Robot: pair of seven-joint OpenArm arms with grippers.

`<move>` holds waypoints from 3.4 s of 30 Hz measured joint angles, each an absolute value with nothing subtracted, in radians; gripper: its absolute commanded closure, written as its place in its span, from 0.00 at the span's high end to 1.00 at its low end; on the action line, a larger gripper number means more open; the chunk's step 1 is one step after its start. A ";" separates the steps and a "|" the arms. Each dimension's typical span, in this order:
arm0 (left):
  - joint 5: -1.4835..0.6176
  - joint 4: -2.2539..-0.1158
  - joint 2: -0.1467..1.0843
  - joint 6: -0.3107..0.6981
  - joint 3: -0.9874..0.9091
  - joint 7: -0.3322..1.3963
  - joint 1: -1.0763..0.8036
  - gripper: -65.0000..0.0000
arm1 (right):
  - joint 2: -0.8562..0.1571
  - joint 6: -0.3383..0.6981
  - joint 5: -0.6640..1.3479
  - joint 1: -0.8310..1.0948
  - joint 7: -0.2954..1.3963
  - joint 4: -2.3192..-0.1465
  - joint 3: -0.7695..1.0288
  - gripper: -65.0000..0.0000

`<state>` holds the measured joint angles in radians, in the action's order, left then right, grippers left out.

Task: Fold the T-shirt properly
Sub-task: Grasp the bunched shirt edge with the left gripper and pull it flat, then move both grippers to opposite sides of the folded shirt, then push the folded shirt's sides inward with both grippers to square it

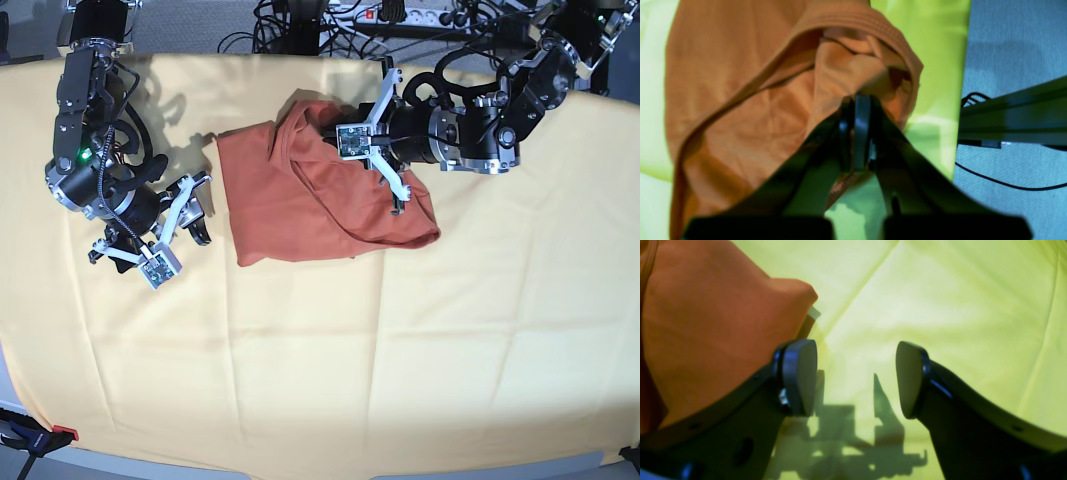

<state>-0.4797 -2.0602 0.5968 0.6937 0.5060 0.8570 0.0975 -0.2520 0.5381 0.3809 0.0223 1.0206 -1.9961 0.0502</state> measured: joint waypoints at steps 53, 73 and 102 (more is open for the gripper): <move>-0.856 -2.147 0.733 0.693 0.328 0.914 -0.009 0.00 | -0.254 0.697 0.635 -0.049 0.934 -1.900 -0.006 0.00; -0.334 -2.056 0.593 0.625 0.517 0.779 -0.066 0.00 | -0.254 0.699 0.434 -0.419 0.900 -1.356 -0.393 0.00; -0.247 -1.667 0.584 0.562 0.518 0.609 0.202 0.00 | -0.337 0.693 0.784 -0.368 1.104 -1.317 -0.390 0.00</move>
